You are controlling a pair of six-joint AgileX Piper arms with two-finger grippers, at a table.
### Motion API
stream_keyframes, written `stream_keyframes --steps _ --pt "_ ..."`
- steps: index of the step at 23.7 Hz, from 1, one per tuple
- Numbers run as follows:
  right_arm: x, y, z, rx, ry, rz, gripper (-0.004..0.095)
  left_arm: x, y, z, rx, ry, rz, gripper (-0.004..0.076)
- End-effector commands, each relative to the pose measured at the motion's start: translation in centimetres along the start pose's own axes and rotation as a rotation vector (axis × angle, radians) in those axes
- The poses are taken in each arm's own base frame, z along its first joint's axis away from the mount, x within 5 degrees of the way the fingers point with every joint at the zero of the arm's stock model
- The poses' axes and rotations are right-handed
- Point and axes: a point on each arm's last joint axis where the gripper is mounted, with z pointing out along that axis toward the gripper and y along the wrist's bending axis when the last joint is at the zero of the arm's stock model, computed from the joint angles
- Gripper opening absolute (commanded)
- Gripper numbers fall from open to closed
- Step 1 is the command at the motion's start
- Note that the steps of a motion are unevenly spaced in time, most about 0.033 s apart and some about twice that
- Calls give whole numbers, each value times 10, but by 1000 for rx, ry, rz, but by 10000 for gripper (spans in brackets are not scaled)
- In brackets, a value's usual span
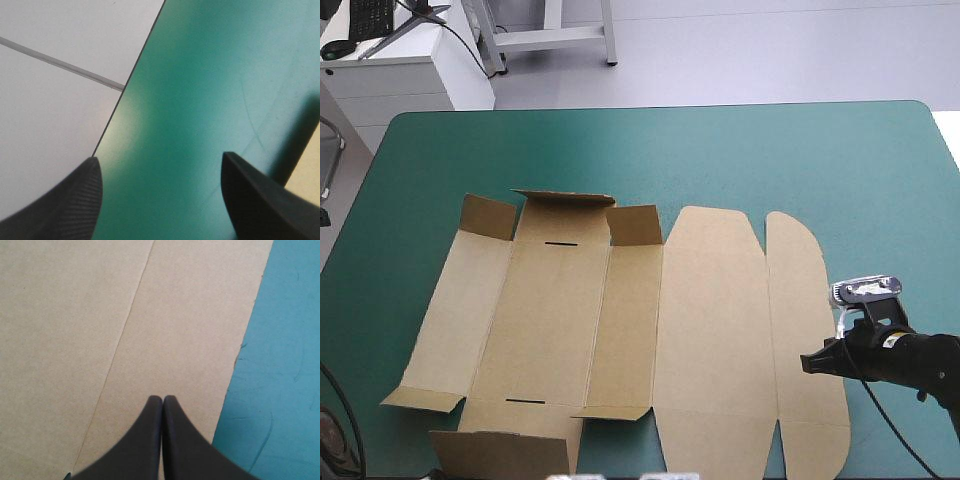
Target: Fold the box
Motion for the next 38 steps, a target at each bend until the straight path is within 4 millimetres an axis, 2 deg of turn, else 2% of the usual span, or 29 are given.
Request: stream_keyframes --steps 1,3,7,13,20,24,30,33,38 --pt "-8 1 -7 5 -67 -10 -20 5 -5 -12 37 -8 -9 510" --pt "-8 1 -7 6 -69 -10 -20 9 -7 -7 62 16 -1 510" --pt "-8 1 -7 6 -69 -10 -20 26 -13 19 136 114 17 510" --pt "-8 1 -7 6 -69 -10 -20 54 -26 53 291 222 185 510" --pt "-8 1 -7 6 -69 -12 -20 93 -39 87 458 343 248 510" --pt "-9 1 -7 7 -71 -12 -20 106 -45 106 537 401 241 510" --pt "-8 1 -7 6 -69 -12 -20 109 -51 121 629 446 194 510" --pt "-8 1 -7 6 -69 -12 -20 106 -56 121 694 410 180 510" --pt "-9 1 -7 7 -71 -12 -20 109 -58 122 703 419 167 510"
